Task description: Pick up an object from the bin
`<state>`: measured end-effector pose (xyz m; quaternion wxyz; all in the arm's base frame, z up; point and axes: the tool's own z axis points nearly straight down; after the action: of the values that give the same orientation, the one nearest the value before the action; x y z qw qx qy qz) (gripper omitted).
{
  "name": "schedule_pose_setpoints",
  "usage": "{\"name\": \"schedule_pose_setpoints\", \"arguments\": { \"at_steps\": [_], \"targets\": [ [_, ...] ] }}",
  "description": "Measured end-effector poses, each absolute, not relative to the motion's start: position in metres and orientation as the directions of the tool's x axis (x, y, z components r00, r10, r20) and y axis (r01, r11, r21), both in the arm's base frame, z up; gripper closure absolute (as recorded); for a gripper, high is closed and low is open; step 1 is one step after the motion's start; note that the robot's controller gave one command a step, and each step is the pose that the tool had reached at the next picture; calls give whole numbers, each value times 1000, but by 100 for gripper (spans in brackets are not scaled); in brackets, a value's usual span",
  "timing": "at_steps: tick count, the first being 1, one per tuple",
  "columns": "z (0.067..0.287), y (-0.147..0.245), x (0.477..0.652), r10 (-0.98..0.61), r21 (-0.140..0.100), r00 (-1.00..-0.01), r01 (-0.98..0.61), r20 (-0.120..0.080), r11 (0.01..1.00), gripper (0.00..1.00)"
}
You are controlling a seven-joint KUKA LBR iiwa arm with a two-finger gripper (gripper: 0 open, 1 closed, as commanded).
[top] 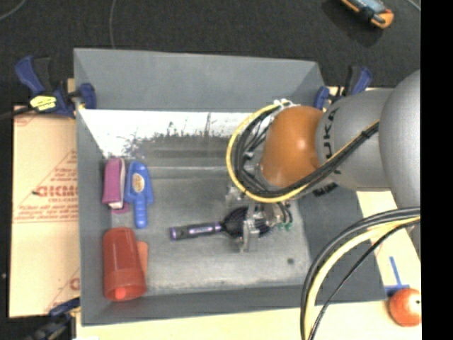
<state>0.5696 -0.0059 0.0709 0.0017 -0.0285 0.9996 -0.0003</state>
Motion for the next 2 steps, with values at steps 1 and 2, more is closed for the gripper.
{"name": "schedule_pose_setpoints", "arguments": {
  "at_steps": [1,2],
  "targets": [
    [71,1,570,19,-1,-1000,19,-12,1000,0],
    [72,-7,571,-54,-2,-999,-54,-9,999,0]
  ]
}}
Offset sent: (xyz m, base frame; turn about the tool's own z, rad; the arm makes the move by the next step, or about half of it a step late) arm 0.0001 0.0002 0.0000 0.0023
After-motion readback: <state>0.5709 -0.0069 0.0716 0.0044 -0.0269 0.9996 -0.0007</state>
